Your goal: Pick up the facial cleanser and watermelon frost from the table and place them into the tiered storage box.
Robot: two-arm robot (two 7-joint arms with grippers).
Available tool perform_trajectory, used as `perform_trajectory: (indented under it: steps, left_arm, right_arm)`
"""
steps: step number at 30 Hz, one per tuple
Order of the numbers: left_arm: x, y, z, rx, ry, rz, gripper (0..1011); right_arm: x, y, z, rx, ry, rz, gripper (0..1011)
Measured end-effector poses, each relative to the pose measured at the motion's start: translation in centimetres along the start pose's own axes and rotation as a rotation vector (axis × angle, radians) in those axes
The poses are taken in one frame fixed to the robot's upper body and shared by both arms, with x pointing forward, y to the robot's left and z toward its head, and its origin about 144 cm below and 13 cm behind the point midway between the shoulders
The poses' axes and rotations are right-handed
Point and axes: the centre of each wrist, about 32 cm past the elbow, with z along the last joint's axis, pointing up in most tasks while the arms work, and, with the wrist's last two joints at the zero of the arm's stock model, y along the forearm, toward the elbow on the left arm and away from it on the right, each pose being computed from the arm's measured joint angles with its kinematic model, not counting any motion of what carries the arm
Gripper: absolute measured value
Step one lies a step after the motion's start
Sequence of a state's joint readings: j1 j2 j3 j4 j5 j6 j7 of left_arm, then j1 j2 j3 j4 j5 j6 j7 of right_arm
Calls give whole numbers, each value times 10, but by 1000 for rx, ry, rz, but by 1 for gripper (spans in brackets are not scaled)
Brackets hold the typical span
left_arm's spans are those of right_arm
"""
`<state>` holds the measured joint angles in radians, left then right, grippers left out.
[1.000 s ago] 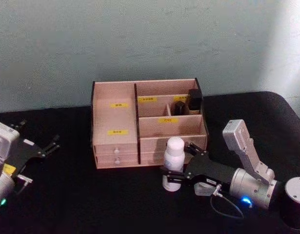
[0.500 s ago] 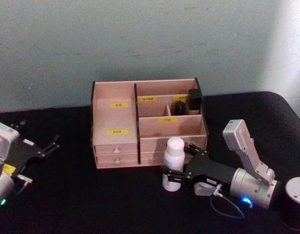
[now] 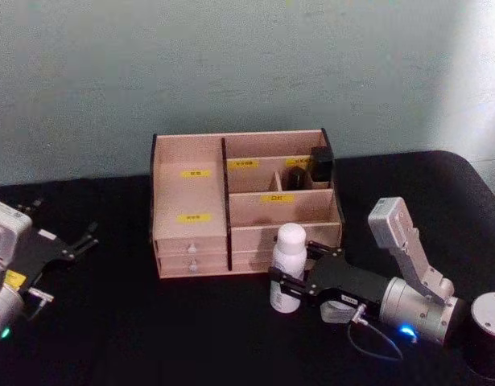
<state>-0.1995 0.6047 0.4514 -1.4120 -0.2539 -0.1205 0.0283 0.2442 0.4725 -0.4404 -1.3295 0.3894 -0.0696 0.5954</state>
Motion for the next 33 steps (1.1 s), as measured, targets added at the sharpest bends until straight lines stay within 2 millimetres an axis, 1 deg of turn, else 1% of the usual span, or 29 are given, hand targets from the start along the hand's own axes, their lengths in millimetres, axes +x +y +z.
perform_trajectory:
  steps: [23, 26, 33]
  left_arm:
    - [0, 0, 0, 0, 0, 0, 1001]
    - [0, 0, 0, 0, 0, 0, 1001]
    - [0, 0, 0, 0, 0, 0, 1001]
  right_arm:
    - [-1, -3, 4, 9, -8, 13, 596]
    - [-1, -4, 6, 12, -7, 19, 596]
    - [1, -7, 20, 35, -6, 34, 596]
